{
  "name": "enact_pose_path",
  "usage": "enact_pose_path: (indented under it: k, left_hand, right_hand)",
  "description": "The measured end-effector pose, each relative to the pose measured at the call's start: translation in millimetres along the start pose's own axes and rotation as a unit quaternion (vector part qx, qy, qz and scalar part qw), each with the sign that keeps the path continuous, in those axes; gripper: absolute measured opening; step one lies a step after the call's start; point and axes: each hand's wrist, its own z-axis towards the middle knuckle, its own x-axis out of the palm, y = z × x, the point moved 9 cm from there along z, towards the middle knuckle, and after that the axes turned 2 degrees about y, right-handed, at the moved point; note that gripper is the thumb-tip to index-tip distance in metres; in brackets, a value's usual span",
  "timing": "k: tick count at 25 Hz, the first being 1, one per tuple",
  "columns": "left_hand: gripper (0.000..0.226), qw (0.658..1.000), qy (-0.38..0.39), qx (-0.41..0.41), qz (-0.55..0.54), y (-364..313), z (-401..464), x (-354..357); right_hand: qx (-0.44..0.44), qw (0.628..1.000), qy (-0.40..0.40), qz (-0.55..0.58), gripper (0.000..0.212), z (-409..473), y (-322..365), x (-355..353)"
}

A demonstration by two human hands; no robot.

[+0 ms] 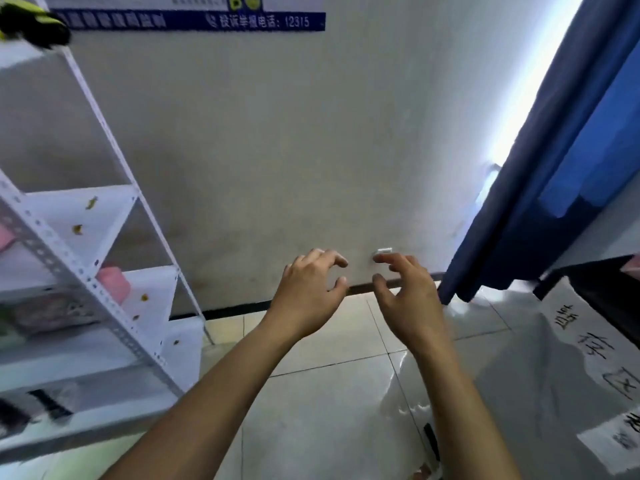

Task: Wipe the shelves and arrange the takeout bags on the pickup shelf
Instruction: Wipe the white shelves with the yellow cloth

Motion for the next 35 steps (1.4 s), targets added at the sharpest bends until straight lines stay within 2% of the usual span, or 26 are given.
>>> enact_pose_path:
  k: [6, 9, 19, 26, 35]
  left_hand:
    - [0.026, 0.993, -0.067, -0.1, 0.017, 115, -2, -81]
    - [0.025, 0.985, -0.106, -0.137, 0.019, 165, -4, -118]
    - [0.023, 0.954, -0.18, -0.235, 0.051, 272, 10, -188]
    - [0.024, 0.914, -0.256, -0.304, 0.079, 297, 88, -229]
    - [0.023, 0.845, -0.366, -0.343, 0.184, 290, 142, -318]
  right_hand:
    - [-0.102, 0.989, 0.11, 0.004, 0.026, 54, 87, 126]
    - [-0.138, 0.981, 0.134, 0.006, 0.027, 80, 125, 177]
    - [-0.212, 0.947, 0.232, 0.07, 0.027, 150, 205, 311]
    - [-0.298, 0.903, 0.288, 0.11, 0.027, 255, 250, 368]
    - [-0.422, 0.817, 0.324, 0.222, 0.026, 348, 388, 385]
